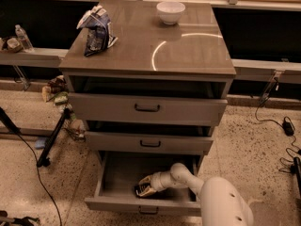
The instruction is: Pick rxbar chocolate from bottom drawer and place on counter
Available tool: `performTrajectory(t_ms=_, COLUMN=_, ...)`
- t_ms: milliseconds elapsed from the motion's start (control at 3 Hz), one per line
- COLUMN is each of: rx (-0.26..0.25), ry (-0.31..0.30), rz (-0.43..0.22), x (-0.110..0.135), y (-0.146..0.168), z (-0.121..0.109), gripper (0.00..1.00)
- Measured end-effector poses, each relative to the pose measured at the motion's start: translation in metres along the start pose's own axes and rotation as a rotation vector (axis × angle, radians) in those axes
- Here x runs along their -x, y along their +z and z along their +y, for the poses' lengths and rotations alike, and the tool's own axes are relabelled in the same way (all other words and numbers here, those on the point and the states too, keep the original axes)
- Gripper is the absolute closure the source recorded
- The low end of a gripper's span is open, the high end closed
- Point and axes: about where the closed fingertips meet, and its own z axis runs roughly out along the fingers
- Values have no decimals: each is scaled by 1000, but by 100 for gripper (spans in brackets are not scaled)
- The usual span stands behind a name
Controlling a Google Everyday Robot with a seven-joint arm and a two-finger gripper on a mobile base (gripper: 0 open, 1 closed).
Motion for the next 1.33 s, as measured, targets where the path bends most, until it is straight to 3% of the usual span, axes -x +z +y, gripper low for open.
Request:
performTrajectory(t_ms=333, rx=-59, ry=153, rz=6, x=2, y=-35, z=-7, gripper=100)
performTrajectory(t_ms=667, rx=-149, ry=305, rz=27, x=10, y=-82, z=-7, gripper=100)
performTrajectory(t_ms=1000, rx=-207, ry=361, rz=20, x=19, y=-119, z=1, gripper=100)
performTrajectory(t_ms=1333, rx=-272, ry=361, rz=18, x=44, y=-180, z=5, gripper=100)
